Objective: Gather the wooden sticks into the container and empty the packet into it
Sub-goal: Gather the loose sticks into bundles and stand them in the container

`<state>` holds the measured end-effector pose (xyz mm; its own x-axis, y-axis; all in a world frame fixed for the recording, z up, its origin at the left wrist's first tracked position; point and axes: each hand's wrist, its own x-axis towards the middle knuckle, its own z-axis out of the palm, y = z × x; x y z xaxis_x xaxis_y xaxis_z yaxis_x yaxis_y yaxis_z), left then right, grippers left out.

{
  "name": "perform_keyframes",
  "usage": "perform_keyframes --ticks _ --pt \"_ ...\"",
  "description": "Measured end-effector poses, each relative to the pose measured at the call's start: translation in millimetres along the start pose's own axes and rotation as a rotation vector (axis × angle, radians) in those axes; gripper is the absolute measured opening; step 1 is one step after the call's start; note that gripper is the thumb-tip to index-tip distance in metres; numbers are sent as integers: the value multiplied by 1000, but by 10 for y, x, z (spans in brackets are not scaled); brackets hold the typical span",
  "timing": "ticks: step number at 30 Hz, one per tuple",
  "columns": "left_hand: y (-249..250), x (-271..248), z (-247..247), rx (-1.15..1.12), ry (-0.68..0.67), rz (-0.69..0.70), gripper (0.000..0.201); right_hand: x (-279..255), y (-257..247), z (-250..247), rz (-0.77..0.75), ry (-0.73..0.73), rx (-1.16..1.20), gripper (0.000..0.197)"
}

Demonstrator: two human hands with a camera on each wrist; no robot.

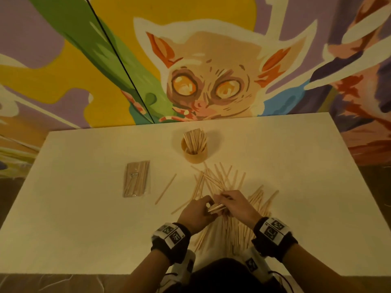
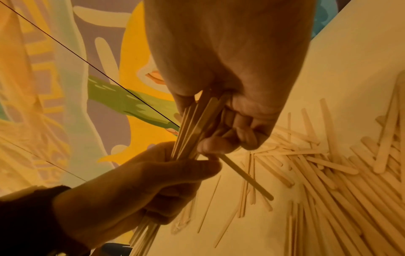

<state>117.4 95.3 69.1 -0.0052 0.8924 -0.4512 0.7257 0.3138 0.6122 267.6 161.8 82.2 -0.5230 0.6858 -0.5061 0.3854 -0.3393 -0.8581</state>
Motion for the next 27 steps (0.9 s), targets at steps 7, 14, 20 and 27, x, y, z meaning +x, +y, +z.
perform_keyframes --ticks 7,14,20,27 --pt "15 -15 -75 3 53 157 30 6 -58 -17 -14 -32 -30 20" --pt "-48 18 -79 241 78 156 25 -50 -142 -13 -63 -24 -48 30" --pt "6 -13 -123 427 112 120 32 -25 -85 31 -78 5 -147 18" --pt "-9 10 -79 570 138 133 30 -35 -79 10 -70 -16 -154 15"
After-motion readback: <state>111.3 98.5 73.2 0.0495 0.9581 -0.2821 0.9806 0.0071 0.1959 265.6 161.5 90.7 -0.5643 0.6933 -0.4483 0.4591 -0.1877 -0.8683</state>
